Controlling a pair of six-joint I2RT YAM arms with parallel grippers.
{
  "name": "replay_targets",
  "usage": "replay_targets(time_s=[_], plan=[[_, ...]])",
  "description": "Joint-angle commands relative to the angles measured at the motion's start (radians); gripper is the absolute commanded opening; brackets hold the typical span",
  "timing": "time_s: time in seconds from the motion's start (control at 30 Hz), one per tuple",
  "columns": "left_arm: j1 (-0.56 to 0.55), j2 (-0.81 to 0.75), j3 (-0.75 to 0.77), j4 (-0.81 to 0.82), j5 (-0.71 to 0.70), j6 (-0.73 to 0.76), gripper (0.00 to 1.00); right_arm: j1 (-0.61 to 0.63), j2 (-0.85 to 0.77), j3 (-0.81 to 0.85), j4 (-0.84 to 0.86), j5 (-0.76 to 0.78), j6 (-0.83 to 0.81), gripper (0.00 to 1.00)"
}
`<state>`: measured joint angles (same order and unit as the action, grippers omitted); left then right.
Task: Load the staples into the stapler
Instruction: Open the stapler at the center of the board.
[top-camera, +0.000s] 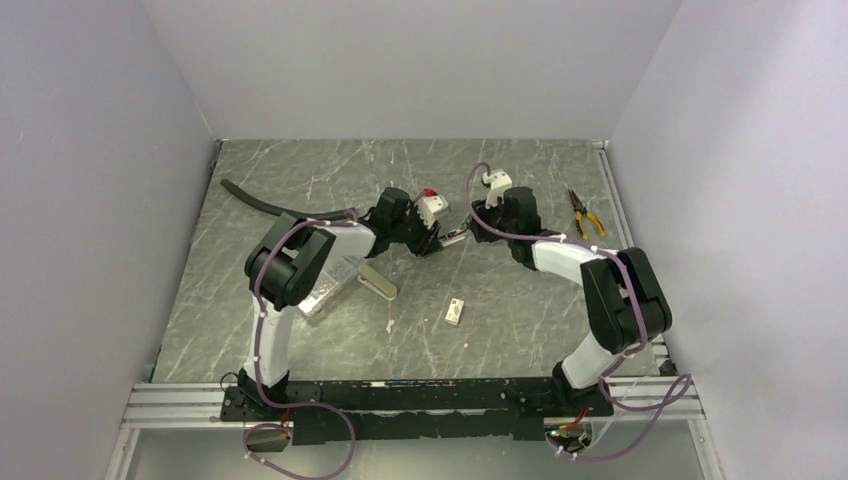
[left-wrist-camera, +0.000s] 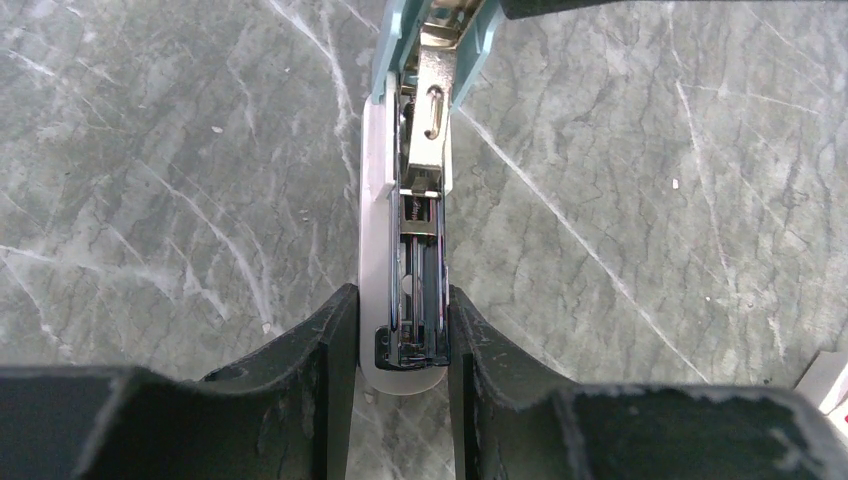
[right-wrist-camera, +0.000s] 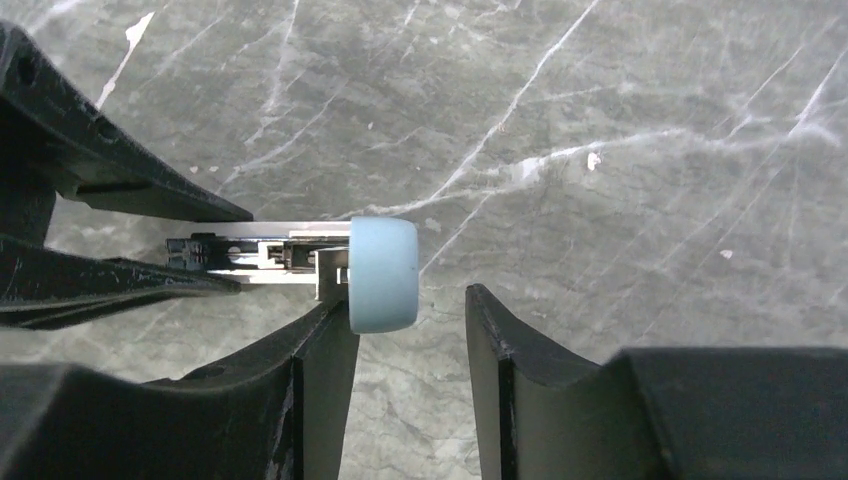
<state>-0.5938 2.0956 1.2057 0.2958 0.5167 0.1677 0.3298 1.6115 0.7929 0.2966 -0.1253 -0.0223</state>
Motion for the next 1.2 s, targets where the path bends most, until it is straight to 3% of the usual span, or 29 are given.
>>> replay_targets(time_s=[0.0, 0.63, 0.83, 1.0, 1.17], plan=[[-0.003, 0.027, -0.026, -0.096, -0.045, 0.013, 0.03, -0.068, 0.054, 0.106, -0.044, -0.012, 0.12, 0.46], [-0.004, 0.054, -0.023, -0.107, -0.05, 0.045, 0.03, -0.259, 0.173, 0.165, -0.111, -0.256, 0.294, 0.52], [-0.004, 0.065, 0.029, -0.156, -0.04, 0.052, 0.03, -0.326, 0.19, 0.15, -0.045, -0.515, 0.304, 0.62], [-0.002, 0.091, 0.106, -0.245, -0.013, 0.081, 0.08, -0.359, 0.206, 0.179, -0.037, -0.785, 0.27, 0.72], [0.003, 0.118, 0.153, -0.294, 0.006, 0.096, 0.17, -0.358, 0.198, 0.214, -0.115, -0.886, 0.194, 0.82]])
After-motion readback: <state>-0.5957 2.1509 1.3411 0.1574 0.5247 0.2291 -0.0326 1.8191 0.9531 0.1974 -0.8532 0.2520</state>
